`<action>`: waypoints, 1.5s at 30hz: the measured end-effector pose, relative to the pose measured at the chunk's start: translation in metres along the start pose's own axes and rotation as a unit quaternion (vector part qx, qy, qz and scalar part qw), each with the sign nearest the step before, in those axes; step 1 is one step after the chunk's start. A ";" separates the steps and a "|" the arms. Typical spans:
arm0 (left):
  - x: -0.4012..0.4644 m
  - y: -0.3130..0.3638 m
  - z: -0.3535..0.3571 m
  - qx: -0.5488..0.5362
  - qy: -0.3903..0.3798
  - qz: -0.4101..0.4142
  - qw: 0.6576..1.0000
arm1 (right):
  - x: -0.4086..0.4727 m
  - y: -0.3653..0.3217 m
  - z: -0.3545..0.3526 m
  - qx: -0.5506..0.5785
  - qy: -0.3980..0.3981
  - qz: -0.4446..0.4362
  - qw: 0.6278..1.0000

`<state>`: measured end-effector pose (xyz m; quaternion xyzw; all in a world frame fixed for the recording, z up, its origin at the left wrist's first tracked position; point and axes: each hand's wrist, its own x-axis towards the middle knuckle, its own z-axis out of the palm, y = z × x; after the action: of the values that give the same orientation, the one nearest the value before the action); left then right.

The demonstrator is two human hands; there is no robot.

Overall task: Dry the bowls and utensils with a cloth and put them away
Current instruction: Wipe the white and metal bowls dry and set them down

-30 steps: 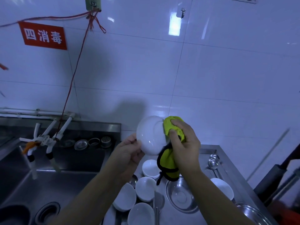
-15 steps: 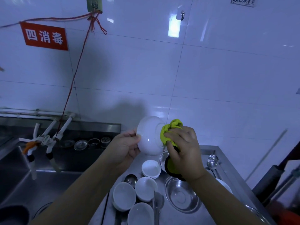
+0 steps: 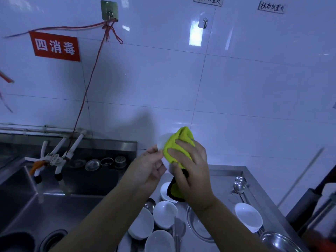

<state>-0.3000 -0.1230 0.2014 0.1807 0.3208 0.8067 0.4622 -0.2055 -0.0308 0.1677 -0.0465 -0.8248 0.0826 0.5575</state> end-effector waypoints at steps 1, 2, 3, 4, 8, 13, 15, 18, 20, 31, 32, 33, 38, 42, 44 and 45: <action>0.002 0.000 -0.002 -0.021 0.014 -0.009 1.000 | -0.008 0.002 0.001 -0.016 -0.001 -0.027 1.000; 0.003 0.001 -0.002 -0.041 0.026 -0.017 0.999 | -0.016 0.005 0.002 -0.029 -0.003 -0.050 0.998; 0.005 0.001 -0.003 -0.061 0.037 -0.023 0.997 | -0.024 0.008 0.003 -0.039 -0.006 -0.068 0.997; 0.006 0.002 -0.002 -0.082 0.046 -0.027 0.995 | -0.032 0.010 0.003 -0.042 -0.006 -0.077 0.996; 0.010 -0.006 -0.005 -0.095 0.061 -0.035 0.993 | -0.029 0.010 0.001 -0.024 -0.002 -0.053 0.998; 0.003 -0.021 -0.004 -0.038 -0.002 -0.063 0.997 | -0.008 0.002 0.001 -0.030 -0.021 -0.065 0.997; 0.002 -0.021 -0.005 -0.059 0.002 -0.065 0.996 | -0.009 0.005 0.001 -0.037 -0.019 -0.087 0.995; 0.004 -0.019 -0.006 -0.108 0.035 -0.067 0.991 | -0.021 0.010 -0.001 -0.034 -0.012 -0.100 0.994; 0.005 -0.018 -0.007 -0.141 0.058 -0.061 0.986 | -0.030 0.012 -0.001 -0.018 0.011 -0.074 0.997; 0.003 -0.019 -0.016 -0.177 0.053 -0.073 0.980 | -0.026 -0.007 0.003 0.200 0.153 0.214 0.944; 0.004 -0.021 -0.018 -0.172 0.049 -0.073 0.981 | -0.023 -0.007 0.003 0.235 0.168 0.251 0.924; 0.005 -0.023 -0.020 -0.162 0.044 -0.069 0.983 | -0.020 -0.004 0.004 0.269 0.178 0.283 0.903; 0.008 -0.030 -0.030 -0.050 -0.003 -0.035 0.998 | -0.013 0.015 -0.006 0.368 0.184 0.363 0.836; 0.012 -0.043 -0.032 0.080 -0.050 -0.022 0.995 | -0.015 0.032 -0.020 0.296 0.109 0.361 0.878; 0.015 -0.056 -0.032 0.156 -0.080 -0.021 0.984 | -0.017 0.040 -0.026 0.238 0.056 0.312 0.918; 0.016 -0.063 -0.031 0.184 -0.090 -0.026 0.978 | -0.018 0.044 -0.030 0.208 0.028 0.288 0.934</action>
<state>-0.2868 -0.0968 0.1356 0.3258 0.4256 0.7019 0.4691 -0.1718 0.0115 0.1536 -0.1676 -0.7248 0.4078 0.5294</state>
